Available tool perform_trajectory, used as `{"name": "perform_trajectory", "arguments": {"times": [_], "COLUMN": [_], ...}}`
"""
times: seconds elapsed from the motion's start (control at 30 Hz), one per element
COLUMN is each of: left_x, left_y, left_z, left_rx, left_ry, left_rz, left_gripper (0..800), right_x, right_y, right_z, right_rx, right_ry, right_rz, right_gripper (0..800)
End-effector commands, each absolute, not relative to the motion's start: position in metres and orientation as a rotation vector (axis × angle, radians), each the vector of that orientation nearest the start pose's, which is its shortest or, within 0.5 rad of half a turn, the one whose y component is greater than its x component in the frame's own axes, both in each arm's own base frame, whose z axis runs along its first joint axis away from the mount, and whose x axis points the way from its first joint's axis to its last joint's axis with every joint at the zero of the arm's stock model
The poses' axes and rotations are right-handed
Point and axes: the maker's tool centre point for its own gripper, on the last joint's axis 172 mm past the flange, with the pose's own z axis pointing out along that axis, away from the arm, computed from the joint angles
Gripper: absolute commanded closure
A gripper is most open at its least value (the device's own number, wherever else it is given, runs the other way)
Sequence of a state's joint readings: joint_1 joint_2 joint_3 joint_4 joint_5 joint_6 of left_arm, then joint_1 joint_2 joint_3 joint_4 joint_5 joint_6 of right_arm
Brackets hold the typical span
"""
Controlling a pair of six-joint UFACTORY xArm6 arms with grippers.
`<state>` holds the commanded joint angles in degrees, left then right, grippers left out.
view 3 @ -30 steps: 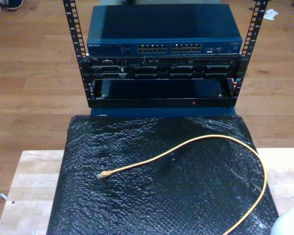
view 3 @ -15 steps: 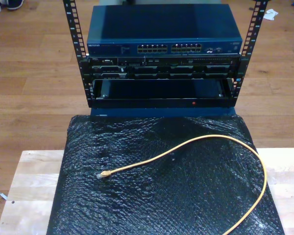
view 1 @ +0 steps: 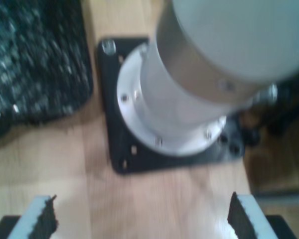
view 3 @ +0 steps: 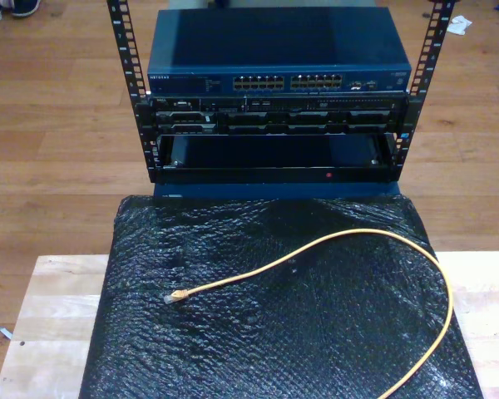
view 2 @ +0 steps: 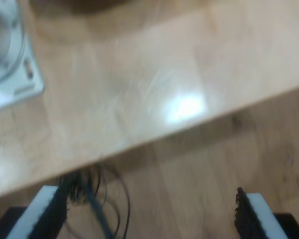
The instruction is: Grab the cable and plug it in
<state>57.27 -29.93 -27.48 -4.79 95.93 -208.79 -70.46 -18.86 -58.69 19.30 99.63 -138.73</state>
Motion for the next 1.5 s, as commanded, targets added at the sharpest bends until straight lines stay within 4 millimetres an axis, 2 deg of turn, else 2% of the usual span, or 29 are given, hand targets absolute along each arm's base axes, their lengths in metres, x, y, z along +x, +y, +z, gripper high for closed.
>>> {"name": "perform_trajectory", "arguments": {"times": [0.17, 0.27, 0.43, 0.7, 1.03, 1.1, 1.17, 1.37, 1.5], "left_x": [0.113, 0.135, 0.153, 0.188, 0.216, 0.222, 0.228, 0.234, 0.239], "left_y": [0.101, 0.102, 0.096, 0.053, 0.017, 0.009, 0.004, -0.004, -0.005], "left_z": [0.18, 0.194, 0.207, 0.213, 0.224, 0.223, 0.223, 0.224, 0.219], "left_rx": [1.781, 1.81, 1.837, 1.828, 1.803, 1.802, 1.8, 1.786, 1.798], "left_ry": [-1.807, -1.817, -1.803, -1.769, -1.796, -1.789, -1.786, -1.784, -1.774], "left_rz": [0.367, 0.38, 0.322, 0.318, 0.248, 0.269, 0.29, 0.315, 0.338], "left_gripper": [0, 0, 0, 0, 0, 0, 0, 0, 0], "right_x": [0.205, 0.215, 0.23, 0.256, 0.293, 0.299, 0.305, 0.329, 0.339], "right_y": [-0.231, -0.224, -0.215, -0.197, -0.164, -0.164, -0.161, -0.138, -0.111], "right_z": [0.311, 0.312, 0.315, 0.325, 0.346, 0.353, 0.359, 0.377, 0.376], "right_rx": [-2.272, -2.228, -2.202, -2.167, -2.124, -2.144, -2.157, -2.121, -2.066], "right_ry": [-1.472, -1.422, -1.433, -1.487, -1.584, -1.576, -1.562, -1.53, -1.551], "right_rz": [-0.703, -0.743, -0.76, -0.72, -0.638, -0.631, -0.643, -0.766, -0.74], "right_gripper": [0, 0, 0, 0, 0, 0, 0, 0, 0]}}
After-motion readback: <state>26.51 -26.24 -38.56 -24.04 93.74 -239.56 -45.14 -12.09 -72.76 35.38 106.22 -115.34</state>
